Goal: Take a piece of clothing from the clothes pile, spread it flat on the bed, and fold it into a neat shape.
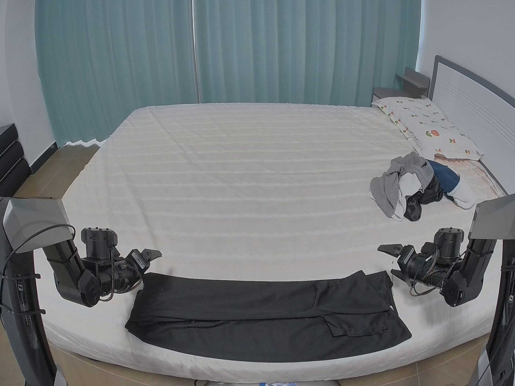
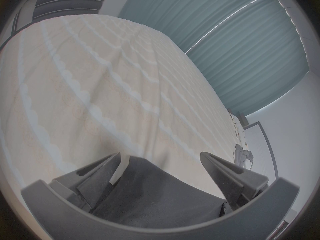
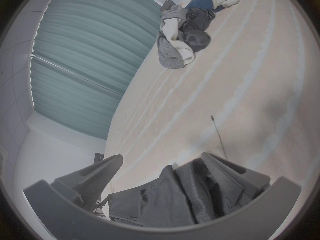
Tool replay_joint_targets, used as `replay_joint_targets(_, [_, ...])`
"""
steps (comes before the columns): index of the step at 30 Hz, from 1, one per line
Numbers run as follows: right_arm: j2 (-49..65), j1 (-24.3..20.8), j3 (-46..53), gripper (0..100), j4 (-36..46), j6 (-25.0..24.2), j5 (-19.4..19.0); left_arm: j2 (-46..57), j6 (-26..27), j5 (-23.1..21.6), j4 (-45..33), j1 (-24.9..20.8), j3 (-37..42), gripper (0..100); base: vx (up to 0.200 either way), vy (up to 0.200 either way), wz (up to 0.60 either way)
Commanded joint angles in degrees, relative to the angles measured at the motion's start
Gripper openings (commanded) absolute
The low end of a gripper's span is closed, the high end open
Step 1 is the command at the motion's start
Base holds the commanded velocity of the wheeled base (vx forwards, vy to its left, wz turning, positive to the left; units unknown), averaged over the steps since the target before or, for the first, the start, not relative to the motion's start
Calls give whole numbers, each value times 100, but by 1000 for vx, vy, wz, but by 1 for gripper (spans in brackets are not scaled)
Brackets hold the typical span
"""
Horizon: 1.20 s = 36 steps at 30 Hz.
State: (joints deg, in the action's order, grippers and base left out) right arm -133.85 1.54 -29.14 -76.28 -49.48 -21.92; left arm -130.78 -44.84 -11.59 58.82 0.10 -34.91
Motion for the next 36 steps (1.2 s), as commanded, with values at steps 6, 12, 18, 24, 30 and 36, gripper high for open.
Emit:
replay_joint_targets(6, [-141,31,40,100,-151,9,12,-35,133,254,-28,-36,143,100,0,0,0])
replay_joint_targets(12, [-124,22,57,100,-159,26,30,-79,239,263,-20,-124,187,0,0,0,0])
replay_joint_targets(18, [-132,40,57,100,-159,35,30,-132,388,272,-2,-150,187,0,0,0,0])
replay_joint_targets(24, [-97,57,48,100,-159,35,30,-167,379,377,16,-106,108,0,0,0,0])
replay_joint_targets(30, [-18,-4,75,100,-159,35,47,-264,-122,869,42,-98,-182,0,0,0,0])
replay_joint_targets(36, [-53,-48,92,100,-159,53,56,-273,-306,940,77,-124,-200,0,0,0,0])
